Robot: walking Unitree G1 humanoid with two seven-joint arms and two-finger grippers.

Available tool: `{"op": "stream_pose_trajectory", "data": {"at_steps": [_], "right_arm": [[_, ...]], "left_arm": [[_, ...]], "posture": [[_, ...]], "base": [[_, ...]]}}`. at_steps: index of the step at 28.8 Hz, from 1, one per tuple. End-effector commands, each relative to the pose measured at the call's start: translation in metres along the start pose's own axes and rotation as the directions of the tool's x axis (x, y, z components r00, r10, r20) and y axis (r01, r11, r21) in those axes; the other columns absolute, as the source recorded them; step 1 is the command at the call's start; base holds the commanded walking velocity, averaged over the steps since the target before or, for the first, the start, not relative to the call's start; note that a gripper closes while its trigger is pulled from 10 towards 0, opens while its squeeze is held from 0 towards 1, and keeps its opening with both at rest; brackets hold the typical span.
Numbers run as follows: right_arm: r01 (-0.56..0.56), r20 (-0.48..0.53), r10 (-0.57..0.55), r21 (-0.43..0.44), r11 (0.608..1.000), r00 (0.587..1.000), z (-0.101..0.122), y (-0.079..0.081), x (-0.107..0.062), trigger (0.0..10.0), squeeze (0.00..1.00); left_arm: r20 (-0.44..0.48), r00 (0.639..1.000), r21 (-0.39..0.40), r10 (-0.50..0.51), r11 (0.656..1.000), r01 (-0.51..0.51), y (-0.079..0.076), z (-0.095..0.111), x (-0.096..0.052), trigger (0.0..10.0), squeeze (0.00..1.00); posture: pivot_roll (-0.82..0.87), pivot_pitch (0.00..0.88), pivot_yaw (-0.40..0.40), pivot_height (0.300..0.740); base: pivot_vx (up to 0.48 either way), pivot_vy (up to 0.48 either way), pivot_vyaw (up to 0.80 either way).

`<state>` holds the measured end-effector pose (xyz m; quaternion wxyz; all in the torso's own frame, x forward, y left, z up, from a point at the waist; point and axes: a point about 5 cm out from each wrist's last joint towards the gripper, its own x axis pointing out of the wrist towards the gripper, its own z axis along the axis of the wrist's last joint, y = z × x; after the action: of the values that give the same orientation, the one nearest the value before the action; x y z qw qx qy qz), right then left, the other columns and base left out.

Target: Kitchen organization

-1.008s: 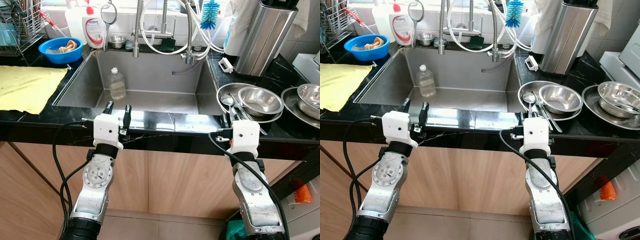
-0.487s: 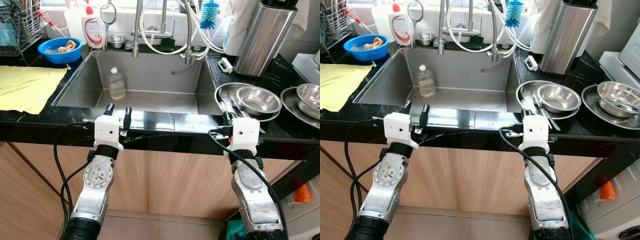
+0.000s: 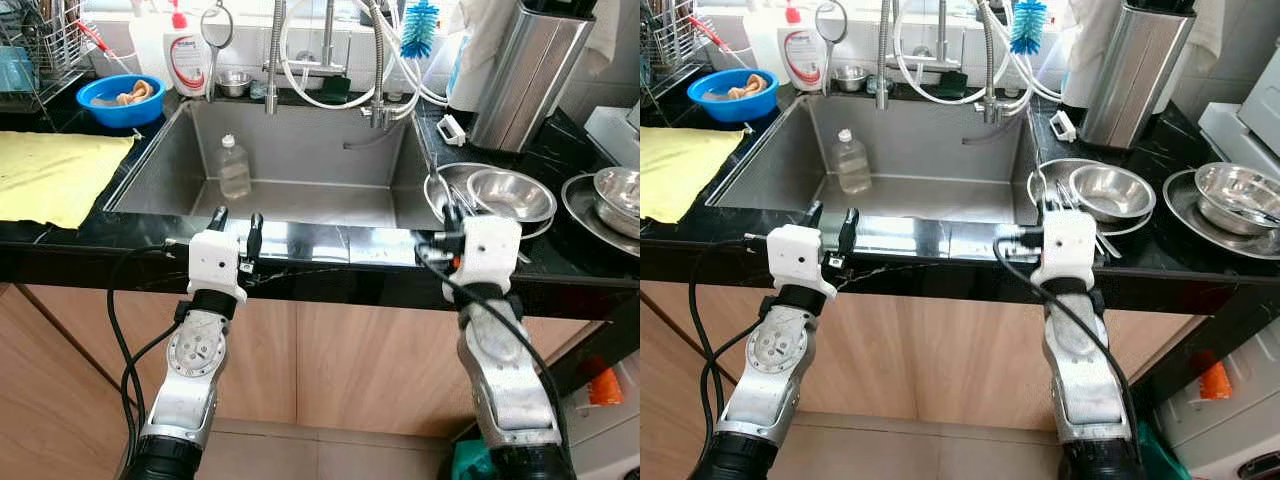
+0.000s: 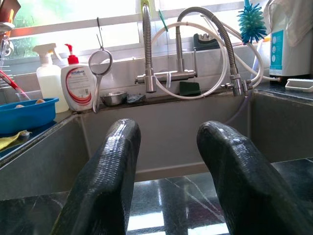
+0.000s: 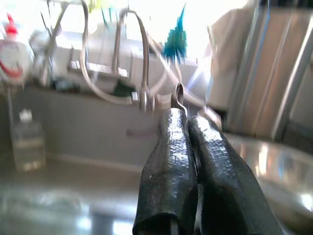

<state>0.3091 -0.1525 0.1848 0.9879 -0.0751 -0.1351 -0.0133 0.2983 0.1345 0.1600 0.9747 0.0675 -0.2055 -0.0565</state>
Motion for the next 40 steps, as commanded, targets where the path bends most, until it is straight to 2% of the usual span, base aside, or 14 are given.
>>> {"op": "stream_pose_trajectory", "data": {"at_steps": [1,5,7,9,10,12,14,16,21,26,30,40], "right_arm": [[-0.006,0.037,0.005,0.006,1.000,0.999,0.011,-0.001,0.004,10.0,0.00],[-0.087,0.044,0.085,0.045,0.995,0.995,0.020,0.007,0.011,10.0,0.00],[-0.195,0.043,0.192,0.075,0.978,0.980,0.023,0.017,0.014,10.0,0.00],[-0.232,0.033,0.230,0.077,0.970,0.973,0.023,0.020,0.015,10.0,0.00],[-0.279,-0.037,0.280,0.046,0.959,0.959,0.017,0.023,0.019,10.0,0.00],[-0.365,-0.091,0.368,0.051,0.930,0.925,0.010,0.029,0.021,10.0,0.00],[-0.403,-0.120,0.406,0.054,0.914,0.906,0.004,0.033,0.023,10.0,0.00],[-0.416,-0.170,0.416,0.034,0.909,0.894,-0.004,0.035,0.025,10.0,0.00],[-0.379,-0.287,0.371,0.032,0.925,0.883,-0.027,0.032,0.031,10.0,0.00],[-0.380,-0.300,0.379,0.060,0.923,0.875,-0.032,0.035,0.039,10.0,0.00],[-0.357,-0.289,0.361,0.068,0.931,0.887,-0.030,0.036,0.043,10.0,0.00],[-0.345,-0.306,0.347,0.062,0.937,0.887,-0.037,0.035,0.043,10.0,0.00]], "left_arm": [[0.006,1.000,0.008,-0.012,1.000,0.011,-0.002,0.001,0.002,10.0,0.00],[0.012,1.000,0.005,-0.016,1.000,0.016,-0.004,0.002,0.002,10.0,0.00],[0.014,1.000,0.000,-0.020,1.000,0.020,-0.005,0.002,0.002,10.0,0.00],[0.013,1.000,0.000,-0.026,1.000,0.026,-0.007,0.002,0.003,10.0,0.00],[0.012,0.999,-0.002,-0.031,1.000,0.031,-0.008,0.001,0.003,10.0,0.00],[0.019,0.999,-0.008,-0.040,0.999,0.040,-0.010,0.002,0.004,10.0,0.00],[0.021,0.999,-0.009,-0.042,0.999,0.042,-0.011,0.002,0.005,10.0,0.00],[0.022,0.999,-0.012,-0.045,0.999,0.046,-0.012,0.002,0.006,10.0,0.00],[0.032,0.998,-0.018,-0.057,0.998,0.058,-0.016,0.004,0.011,10.0,0.00],[0.038,0.999,-0.012,-0.031,0.999,0.032,-0.010,0.004,0.014,10.0,0.00],[0.036,0.999,-0.009,-0.029,1.000,0.029,-0.008,0.004,0.013,10.0,0.00],[0.033,0.999,-0.006,-0.029,1.000,0.029,-0.009,0.004,0.013,10.0,0.00]], "posture": [[-0.14,0.000,-0.026,0.706],[-0.15,0.000,-0.025,0.706],[-0.15,0.000,-0.025,0.706],[-0.15,0.000,-0.024,0.706],[-0.15,0.000,-0.024,0.706],[-0.15,0.000,-0.025,0.706],[-0.15,0.000,-0.025,0.706],[-0.16,0.000,-0.026,0.706],[-0.14,0.000,-0.030,0.706],[-0.14,0.000,-0.020,0.706],[-0.13,0.000,-0.018,0.706],[-0.14,0.000,-0.011,0.706]], "base": [[0.000,0.000,0.00],[0.000,0.000,0.00],[0.000,0.000,0.00],[0.000,0.000,0.00],[0.000,0.000,0.00],[0.000,0.000,0.00],[0.000,0.000,0.00],[0.000,0.000,0.00],[0.000,0.000,0.00],[0.000,0.000,0.00],[0.000,0.000,0.00],[0.000,0.000,0.00]]}}
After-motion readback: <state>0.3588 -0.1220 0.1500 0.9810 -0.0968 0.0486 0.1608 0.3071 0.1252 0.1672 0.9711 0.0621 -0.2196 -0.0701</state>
